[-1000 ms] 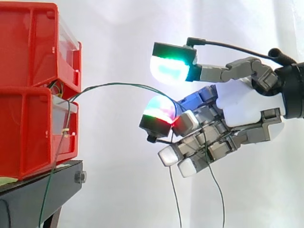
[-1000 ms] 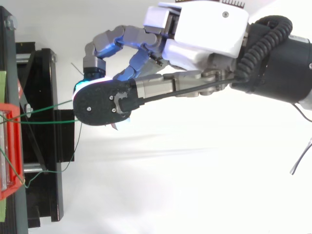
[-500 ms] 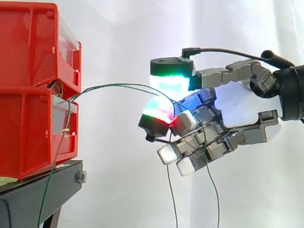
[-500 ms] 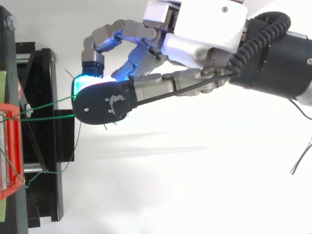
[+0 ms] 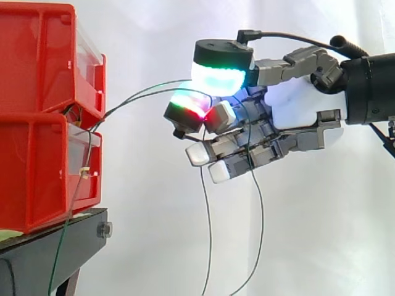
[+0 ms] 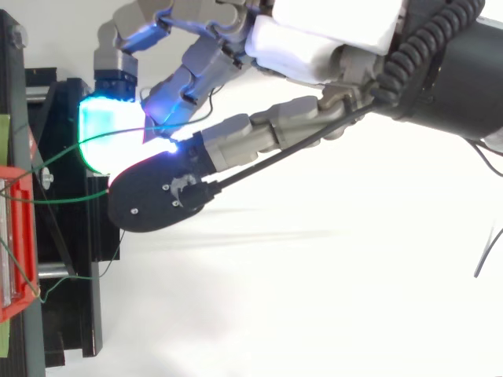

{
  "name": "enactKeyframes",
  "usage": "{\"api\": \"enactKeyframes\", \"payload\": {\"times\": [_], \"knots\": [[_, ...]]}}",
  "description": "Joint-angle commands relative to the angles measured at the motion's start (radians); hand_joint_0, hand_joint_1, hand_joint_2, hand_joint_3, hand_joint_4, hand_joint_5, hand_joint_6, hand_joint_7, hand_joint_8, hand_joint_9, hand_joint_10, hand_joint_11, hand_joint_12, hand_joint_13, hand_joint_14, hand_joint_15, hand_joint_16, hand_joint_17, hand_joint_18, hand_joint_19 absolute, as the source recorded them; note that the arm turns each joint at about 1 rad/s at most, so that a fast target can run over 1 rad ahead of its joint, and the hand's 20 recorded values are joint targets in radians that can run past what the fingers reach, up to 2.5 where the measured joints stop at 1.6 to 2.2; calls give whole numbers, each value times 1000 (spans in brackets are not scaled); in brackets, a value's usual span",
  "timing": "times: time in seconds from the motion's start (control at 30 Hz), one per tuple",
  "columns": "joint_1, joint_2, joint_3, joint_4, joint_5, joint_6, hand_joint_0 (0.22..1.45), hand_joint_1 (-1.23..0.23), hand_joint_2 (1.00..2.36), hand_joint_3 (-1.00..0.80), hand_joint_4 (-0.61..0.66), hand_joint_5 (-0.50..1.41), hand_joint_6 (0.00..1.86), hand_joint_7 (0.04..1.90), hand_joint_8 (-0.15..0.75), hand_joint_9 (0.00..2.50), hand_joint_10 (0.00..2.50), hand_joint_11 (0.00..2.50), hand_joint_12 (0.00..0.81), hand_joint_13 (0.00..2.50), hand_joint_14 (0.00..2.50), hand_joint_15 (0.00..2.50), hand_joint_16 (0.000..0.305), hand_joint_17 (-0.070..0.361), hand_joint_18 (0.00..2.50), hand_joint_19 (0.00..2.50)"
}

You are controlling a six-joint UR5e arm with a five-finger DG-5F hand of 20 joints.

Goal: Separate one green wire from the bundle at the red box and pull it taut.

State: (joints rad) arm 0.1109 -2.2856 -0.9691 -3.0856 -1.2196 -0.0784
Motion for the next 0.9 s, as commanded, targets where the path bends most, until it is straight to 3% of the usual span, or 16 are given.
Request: {"api": "enactKeyframes", "payload": {"times": [0.0, 0.27, 0.33, 0.37, 0.43, 0.5, 0.6, 0.87], "knots": [[-5, 0, 1, 4, -9, -20, 744, -906, 1010, -383, 197, -210, 852, 1118, 345, 941, 18, 1090, 424, 738, 16, 472, 56, 126, 720, 393], [-13, 0, 9, 5, -23, -31, 719, -904, 1001, -488, 249, -200, 853, 1211, 344, 959, 16, 1113, 418, 747, 18, 481, 55, 124, 721, 408], [-14, 0, 12, 7, -24, -38, 582, -711, 1000, -500, 247, -179, 830, 1231, 362, 1000, 20, 1115, 433, 756, 16, 498, 56, 126, 709, 462], [-16, 0, 12, 7, -24, -41, 567, -669, 1000, -500, 249, -175, 824, 1237, 369, 1009, 18, 1099, 433, 761, 16, 499, 57, 127, 705, 470], [-16, 0, 13, 7, -24, -46, 559, -438, 1000, -500, 232, -147, 784, 1296, 376, 1072, 18, 1073, 434, 791, 16, 508, 58, 130, 722, 505], [-17, 0, 12, 7, -24, -54, 587, -380, 1000, -496, 215, -141, 780, 1292, 377, 1105, 19, 1066, 428, 808, 16, 518, 56, 127, 711, 512], [-17, 0, 12, 7, -24, -60, 614, -425, 1009, -390, 222, -136, 775, 1347, 373, 1132, 22, 1089, 430, 825, 16, 519, 56, 126, 712, 515], [-17, 0, 12, 7, -24, -64, 593, -624, 1019, -101, 259, -186, 836, 1249, 382, 1044, 15, 1156, 459, 806, 17, 516, 61, 138, 763, 465]]}}
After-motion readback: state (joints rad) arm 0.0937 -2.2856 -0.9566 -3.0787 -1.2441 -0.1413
